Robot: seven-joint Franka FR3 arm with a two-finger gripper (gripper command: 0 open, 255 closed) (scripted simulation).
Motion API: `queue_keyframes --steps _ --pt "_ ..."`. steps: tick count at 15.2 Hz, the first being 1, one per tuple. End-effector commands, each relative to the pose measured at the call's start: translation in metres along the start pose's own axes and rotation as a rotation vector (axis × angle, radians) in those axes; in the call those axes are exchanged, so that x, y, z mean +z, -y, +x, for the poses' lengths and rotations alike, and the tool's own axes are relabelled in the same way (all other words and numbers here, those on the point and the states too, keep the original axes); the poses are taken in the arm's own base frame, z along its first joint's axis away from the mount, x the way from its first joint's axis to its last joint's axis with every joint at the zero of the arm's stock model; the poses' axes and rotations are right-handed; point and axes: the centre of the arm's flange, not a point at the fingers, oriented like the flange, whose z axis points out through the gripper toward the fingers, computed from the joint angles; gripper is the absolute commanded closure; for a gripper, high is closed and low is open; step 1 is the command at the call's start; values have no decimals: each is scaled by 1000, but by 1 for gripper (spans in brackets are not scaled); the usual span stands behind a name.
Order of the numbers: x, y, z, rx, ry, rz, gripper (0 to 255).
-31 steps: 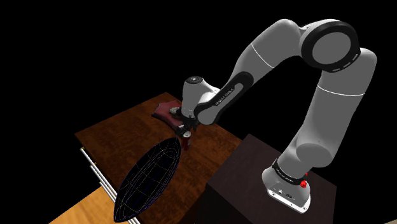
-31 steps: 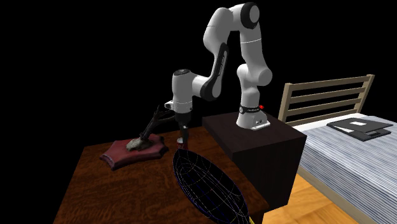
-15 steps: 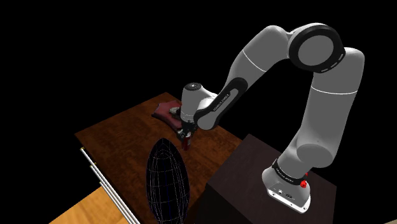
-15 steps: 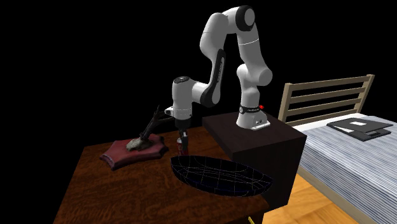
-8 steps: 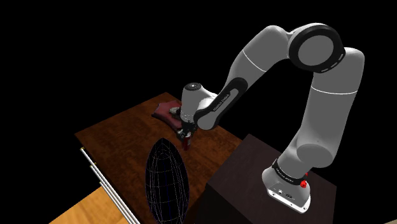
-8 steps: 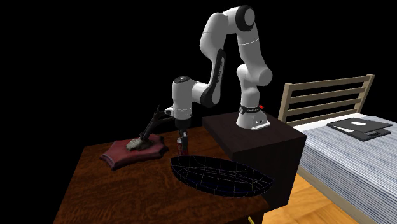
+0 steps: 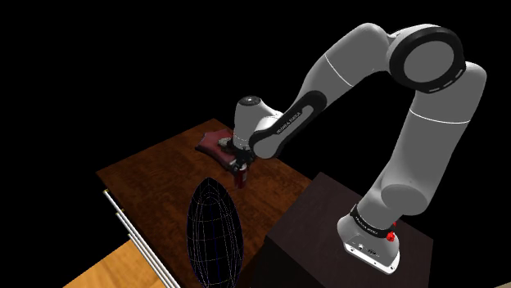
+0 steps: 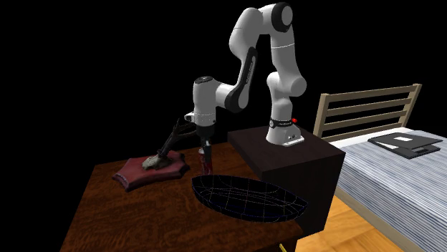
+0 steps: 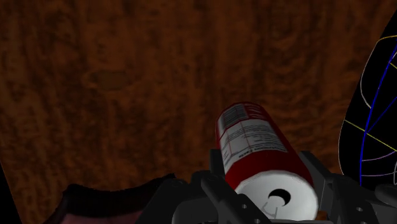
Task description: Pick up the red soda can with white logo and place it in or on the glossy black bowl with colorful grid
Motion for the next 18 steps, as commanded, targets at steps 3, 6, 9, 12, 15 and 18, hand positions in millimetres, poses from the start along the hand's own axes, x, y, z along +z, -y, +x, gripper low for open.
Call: queue_keyframes --steps 3,6,9,12,15,18 --pt "-21 0 -1 0 0 0 255" --pt "-37 0 -1 0 0 0 255" --pt "-53 0 -1 0 0 0 255" --pt "-69 -1 0 0 0 0 255" --pt "-85 -1 0 0 0 0 255" --pt "-100 -1 0 0 0 0 255"
